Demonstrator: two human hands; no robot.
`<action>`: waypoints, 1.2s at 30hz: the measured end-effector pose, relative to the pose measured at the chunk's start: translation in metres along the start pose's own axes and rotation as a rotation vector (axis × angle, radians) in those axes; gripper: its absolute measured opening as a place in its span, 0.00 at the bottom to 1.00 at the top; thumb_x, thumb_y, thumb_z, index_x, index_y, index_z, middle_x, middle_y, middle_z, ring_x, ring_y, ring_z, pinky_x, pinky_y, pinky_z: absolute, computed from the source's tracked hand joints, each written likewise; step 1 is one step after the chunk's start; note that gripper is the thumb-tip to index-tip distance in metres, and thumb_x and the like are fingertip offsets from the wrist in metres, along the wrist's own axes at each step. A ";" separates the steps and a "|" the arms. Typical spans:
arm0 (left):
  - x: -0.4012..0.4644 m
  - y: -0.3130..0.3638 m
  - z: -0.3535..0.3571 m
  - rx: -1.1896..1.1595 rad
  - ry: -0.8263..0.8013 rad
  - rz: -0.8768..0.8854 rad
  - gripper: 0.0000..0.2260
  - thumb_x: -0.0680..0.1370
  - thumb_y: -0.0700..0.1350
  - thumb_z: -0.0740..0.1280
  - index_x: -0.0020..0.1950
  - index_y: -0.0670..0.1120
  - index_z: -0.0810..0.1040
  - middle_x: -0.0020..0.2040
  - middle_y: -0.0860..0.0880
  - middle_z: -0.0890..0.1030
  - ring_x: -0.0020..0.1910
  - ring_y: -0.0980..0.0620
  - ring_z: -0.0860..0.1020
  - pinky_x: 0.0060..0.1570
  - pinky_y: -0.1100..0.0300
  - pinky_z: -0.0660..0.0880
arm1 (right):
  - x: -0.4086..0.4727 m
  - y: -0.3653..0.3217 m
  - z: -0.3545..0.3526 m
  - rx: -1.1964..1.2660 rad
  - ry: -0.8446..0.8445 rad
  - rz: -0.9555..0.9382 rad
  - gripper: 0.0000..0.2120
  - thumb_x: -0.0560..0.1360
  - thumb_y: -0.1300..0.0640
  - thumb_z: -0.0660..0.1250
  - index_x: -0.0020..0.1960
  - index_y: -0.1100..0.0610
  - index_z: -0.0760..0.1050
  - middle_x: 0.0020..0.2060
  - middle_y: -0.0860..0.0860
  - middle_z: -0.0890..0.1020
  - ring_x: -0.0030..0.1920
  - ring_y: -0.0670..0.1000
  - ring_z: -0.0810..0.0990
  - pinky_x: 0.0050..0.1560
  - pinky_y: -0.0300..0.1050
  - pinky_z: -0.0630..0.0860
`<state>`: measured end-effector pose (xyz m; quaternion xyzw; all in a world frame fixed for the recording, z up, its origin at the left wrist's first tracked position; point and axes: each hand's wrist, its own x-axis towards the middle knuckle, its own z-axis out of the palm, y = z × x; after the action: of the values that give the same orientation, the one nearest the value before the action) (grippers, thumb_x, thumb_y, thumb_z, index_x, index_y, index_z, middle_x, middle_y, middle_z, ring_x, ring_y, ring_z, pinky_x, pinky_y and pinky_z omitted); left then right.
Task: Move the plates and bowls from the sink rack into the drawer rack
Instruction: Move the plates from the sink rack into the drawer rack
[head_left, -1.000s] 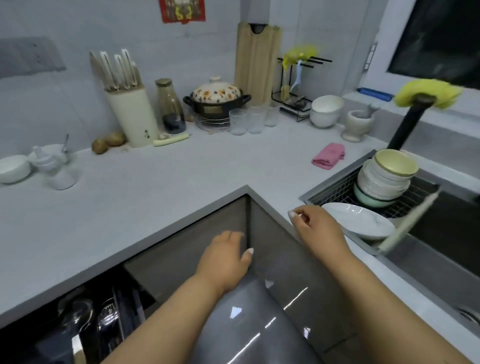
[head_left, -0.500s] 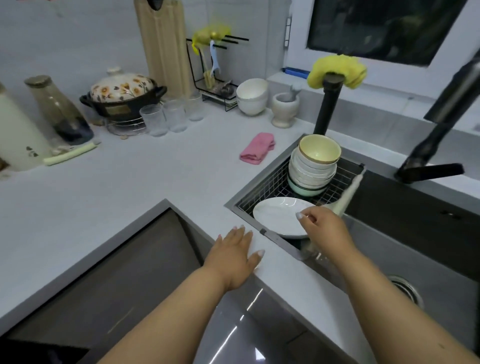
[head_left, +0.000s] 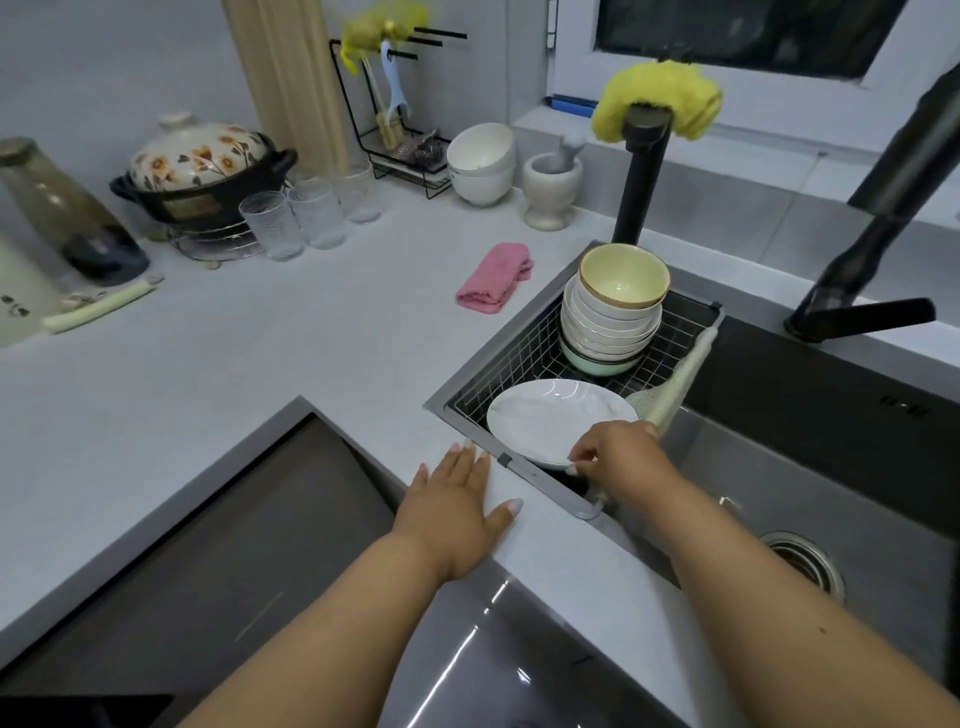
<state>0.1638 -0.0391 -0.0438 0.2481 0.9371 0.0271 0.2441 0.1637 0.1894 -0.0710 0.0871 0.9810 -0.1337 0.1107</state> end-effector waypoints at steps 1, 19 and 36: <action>0.000 0.000 0.001 0.004 0.006 -0.002 0.33 0.80 0.64 0.45 0.79 0.47 0.41 0.79 0.49 0.40 0.77 0.53 0.37 0.76 0.48 0.41 | 0.002 -0.002 0.000 -0.033 -0.013 -0.005 0.08 0.73 0.43 0.68 0.49 0.44 0.82 0.49 0.43 0.83 0.55 0.48 0.77 0.59 0.44 0.60; 0.001 -0.004 0.004 -0.004 0.018 0.020 0.31 0.81 0.62 0.44 0.79 0.48 0.42 0.79 0.50 0.40 0.77 0.54 0.38 0.76 0.49 0.41 | -0.003 -0.013 -0.034 -0.011 0.315 -0.153 0.09 0.77 0.57 0.64 0.53 0.56 0.80 0.48 0.51 0.80 0.53 0.54 0.75 0.59 0.43 0.61; -0.058 -0.051 -0.088 -2.219 0.142 -0.312 0.24 0.79 0.61 0.58 0.60 0.42 0.74 0.53 0.37 0.82 0.45 0.40 0.84 0.40 0.49 0.82 | -0.086 -0.130 -0.121 -0.085 0.568 -0.770 0.03 0.67 0.59 0.69 0.41 0.55 0.80 0.35 0.47 0.80 0.40 0.50 0.77 0.56 0.42 0.58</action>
<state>0.1435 -0.1050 0.0510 -0.2288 0.4269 0.8300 0.2767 0.1969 0.0876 0.0946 -0.2543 0.9379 -0.0958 -0.2156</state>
